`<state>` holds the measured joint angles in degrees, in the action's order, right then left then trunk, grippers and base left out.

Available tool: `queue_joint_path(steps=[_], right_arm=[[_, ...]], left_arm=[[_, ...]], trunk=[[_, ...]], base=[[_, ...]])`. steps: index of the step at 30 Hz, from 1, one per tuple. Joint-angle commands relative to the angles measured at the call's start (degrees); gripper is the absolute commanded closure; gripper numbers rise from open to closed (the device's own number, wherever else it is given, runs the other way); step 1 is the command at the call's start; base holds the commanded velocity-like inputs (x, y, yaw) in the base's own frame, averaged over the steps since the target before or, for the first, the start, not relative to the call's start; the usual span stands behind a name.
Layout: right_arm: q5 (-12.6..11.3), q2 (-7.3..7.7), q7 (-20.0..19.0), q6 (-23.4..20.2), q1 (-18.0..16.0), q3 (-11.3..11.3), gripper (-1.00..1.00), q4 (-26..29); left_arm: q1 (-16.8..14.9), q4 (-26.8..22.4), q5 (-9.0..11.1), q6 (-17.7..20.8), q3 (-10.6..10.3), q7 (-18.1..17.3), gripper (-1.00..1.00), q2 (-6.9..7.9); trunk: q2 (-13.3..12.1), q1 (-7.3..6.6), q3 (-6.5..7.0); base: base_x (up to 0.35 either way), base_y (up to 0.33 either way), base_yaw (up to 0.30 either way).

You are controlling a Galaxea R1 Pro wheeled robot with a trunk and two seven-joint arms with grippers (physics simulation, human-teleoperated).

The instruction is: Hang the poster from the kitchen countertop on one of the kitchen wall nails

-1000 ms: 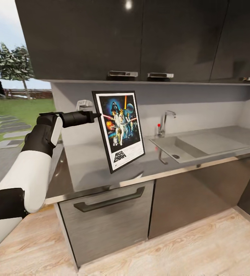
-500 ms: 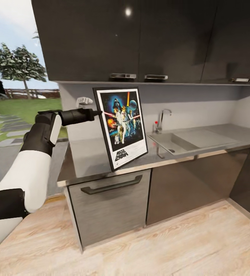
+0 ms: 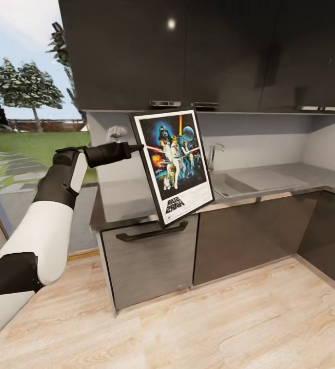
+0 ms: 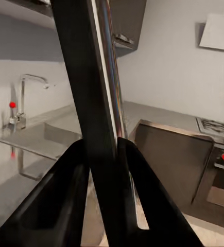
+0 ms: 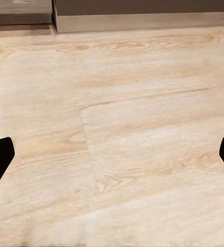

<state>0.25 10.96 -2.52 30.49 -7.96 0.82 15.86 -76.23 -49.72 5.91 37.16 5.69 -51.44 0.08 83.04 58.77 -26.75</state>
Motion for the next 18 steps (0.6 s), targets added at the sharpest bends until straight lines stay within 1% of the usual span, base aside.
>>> queue_joint_path(steps=[1,2,3,5,6,7,8,9,12,18], right_arm=[[0.01,0.02,-0.11,0.18,-0.04,0.06,-1.00,-0.04],[0.01,0.02,-0.11,0.18,-0.04,0.06,-1.00,-0.04],[0.01,0.02,-0.11,0.18,-0.04,0.06,-1.00,-0.04],[0.01,0.02,-0.11,0.18,-0.04,0.06,-1.00,-0.04],[0.01,0.02,-0.11,0.18,-0.04,0.06,-1.00,0.00],[0.01,0.02,-0.11,0.20,-0.04,0.06,-1.00,0.01],[0.14,-0.31,0.22,-0.14,-0.37,0.40,-1.00,0.34],[-0.02,-0.64,0.54,-0.46,-0.69,0.07,-1.00,0.53],[-0.16,-0.57,1.50,-0.76,-1.35,-0.81,-1.00,-0.23],[-0.16,-0.57,3.43,-0.76,-1.35,-0.81,-1.00,-0.23]], left_arm=[[-0.02,0.15,0.40,0.23,0.04,-0.01,1.00,-0.91],[-0.01,0.22,0.45,0.20,0.03,0.00,1.00,-1.36],[0.00,0.32,0.54,0.17,0.03,0.01,1.00,-2.22],[0.04,0.40,0.57,0.13,0.03,0.01,1.00,-3.02],[0.08,0.52,0.61,0.08,0.03,0.02,1.00,-4.32],[0.08,0.52,0.61,0.08,0.03,0.02,1.00,-4.32],[0.41,0.86,0.98,-0.18,-0.31,0.33,1.00,-4.65],[0.73,1.18,1.45,-0.22,-0.63,0.64,1.00,-4.98],[1.72,2.19,1.98,0.41,-0.63,1.51,1.00,-5.96],[3.68,4.19,2.26,0.41,-0.63,1.51,1.00,-6.02]], trunk=[[0.04,-0.04,-0.06],[0.04,-0.04,-0.06],[0.04,-0.04,-0.06],[0.04,-0.04,-0.06],[0.04,-0.04,-0.06],[0.04,-0.04,-0.06],[0.04,-0.04,-0.06],[0.04,-0.04,-0.06],[0.04,-0.04,-0.06],[0.04,-0.04,-0.06]], base=[[-0.341,0.000,0.000],[-0.341,0.000,0.000],[-0.341,0.000,0.000],[-0.341,0.000,0.000],[-0.340,0.000,0.000],[-0.340,0.000,0.000],[0.000,0.000,0.000],[0.000,0.000,0.000],[0.000,0.000,0.000],[0.000,0.000,0.000]])
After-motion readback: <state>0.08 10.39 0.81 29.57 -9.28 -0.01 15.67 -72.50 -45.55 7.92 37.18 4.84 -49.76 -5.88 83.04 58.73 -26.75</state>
